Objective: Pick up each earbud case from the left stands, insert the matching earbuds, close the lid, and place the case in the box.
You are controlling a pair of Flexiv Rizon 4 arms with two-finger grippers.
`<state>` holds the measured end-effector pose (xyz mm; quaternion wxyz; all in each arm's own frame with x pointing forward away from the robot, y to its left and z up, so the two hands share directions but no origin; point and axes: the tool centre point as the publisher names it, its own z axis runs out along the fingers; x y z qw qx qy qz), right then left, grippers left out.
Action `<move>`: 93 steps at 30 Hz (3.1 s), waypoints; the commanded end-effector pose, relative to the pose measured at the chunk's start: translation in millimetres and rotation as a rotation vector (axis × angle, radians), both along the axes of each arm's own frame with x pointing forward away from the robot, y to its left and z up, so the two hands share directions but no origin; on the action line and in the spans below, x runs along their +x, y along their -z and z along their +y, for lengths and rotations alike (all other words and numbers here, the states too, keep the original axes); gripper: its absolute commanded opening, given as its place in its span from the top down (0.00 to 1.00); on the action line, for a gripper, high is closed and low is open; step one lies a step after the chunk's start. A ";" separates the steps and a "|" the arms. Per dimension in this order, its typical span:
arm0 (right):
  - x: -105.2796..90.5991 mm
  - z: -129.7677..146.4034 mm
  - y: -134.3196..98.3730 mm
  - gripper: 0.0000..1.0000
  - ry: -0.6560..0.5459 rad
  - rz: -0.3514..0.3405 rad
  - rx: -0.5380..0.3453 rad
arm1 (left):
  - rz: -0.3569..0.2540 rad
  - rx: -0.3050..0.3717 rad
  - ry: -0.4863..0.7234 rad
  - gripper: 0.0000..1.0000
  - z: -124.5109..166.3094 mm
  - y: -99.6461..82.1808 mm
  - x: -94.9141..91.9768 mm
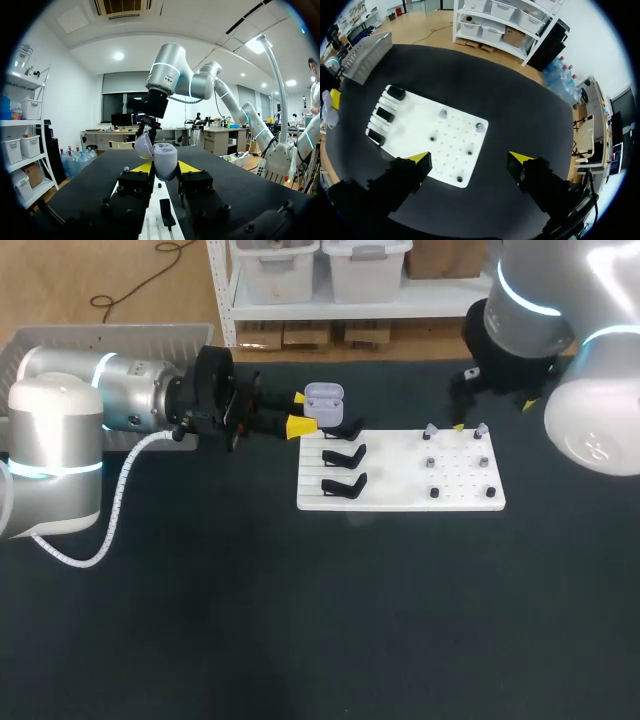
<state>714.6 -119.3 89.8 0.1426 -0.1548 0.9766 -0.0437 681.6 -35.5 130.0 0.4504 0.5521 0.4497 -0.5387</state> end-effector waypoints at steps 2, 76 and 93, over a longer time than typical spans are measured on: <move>20.4 -5.6 18.9 0.00 -0.018 0.028 -0.042 | -0.003 -0.001 -0.005 1.00 0.4 0.3 -2.0; 47.4 -17.1 73.3 0.67 -0.220 0.112 -0.144 | -0.003 -0.001 -0.005 1.00 0.4 0.3 -2.0; 49.7 -18.8 79.7 0.71 -0.194 0.108 -0.130 | -0.003 -0.001 -0.005 1.00 0.4 0.3 -2.0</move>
